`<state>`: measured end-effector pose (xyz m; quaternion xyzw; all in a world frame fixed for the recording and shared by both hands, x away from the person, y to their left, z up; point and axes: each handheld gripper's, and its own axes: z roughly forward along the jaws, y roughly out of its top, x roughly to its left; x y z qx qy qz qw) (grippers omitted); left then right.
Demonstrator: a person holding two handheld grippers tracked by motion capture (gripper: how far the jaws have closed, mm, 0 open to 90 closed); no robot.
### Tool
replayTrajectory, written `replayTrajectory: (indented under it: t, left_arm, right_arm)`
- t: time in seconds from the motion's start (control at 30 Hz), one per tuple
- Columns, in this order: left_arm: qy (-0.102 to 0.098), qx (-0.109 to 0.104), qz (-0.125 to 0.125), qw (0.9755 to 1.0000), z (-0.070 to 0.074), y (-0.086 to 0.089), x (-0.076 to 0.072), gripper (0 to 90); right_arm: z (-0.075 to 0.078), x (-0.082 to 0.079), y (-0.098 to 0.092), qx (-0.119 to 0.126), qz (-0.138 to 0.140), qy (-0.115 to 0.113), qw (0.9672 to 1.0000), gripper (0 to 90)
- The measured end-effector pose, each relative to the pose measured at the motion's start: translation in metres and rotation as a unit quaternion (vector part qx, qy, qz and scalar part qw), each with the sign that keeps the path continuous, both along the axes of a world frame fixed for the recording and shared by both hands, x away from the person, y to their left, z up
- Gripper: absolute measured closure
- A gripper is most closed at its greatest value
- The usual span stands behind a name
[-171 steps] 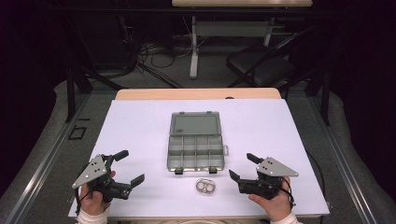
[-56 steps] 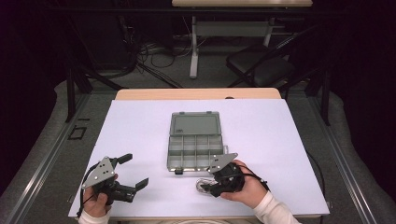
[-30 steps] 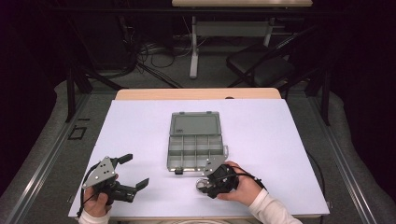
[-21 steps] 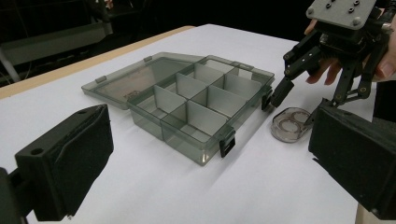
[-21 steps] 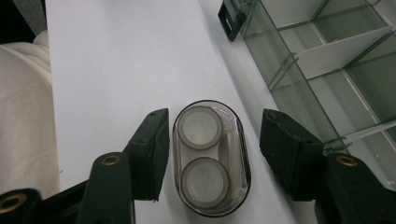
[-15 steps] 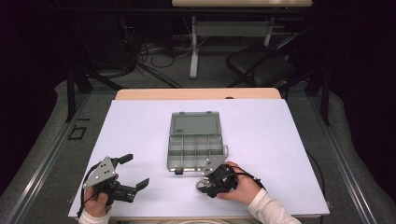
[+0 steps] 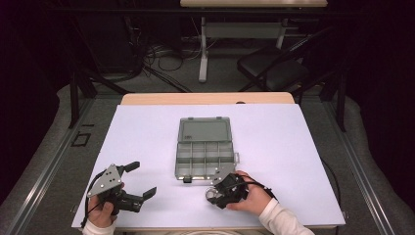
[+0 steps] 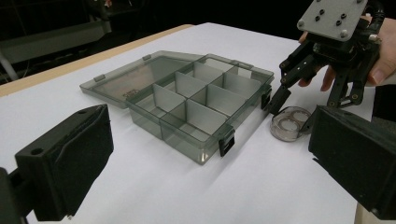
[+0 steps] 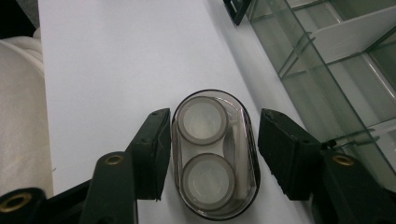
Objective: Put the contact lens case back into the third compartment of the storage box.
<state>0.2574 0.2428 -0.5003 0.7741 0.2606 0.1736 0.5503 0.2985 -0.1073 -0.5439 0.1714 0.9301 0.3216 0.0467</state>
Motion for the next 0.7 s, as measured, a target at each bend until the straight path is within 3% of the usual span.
replayTrajectory:
  t: [0.7]
  left_arm:
    - [0.0, 0.0, 0.0, 1.0, -0.0001, -0.0001, 0.0, 0.2]
  right_arm:
    - [-0.0057, 0.0019, -0.0007, -0.002, 0.002, 0.011, 0.9999, 46.2]
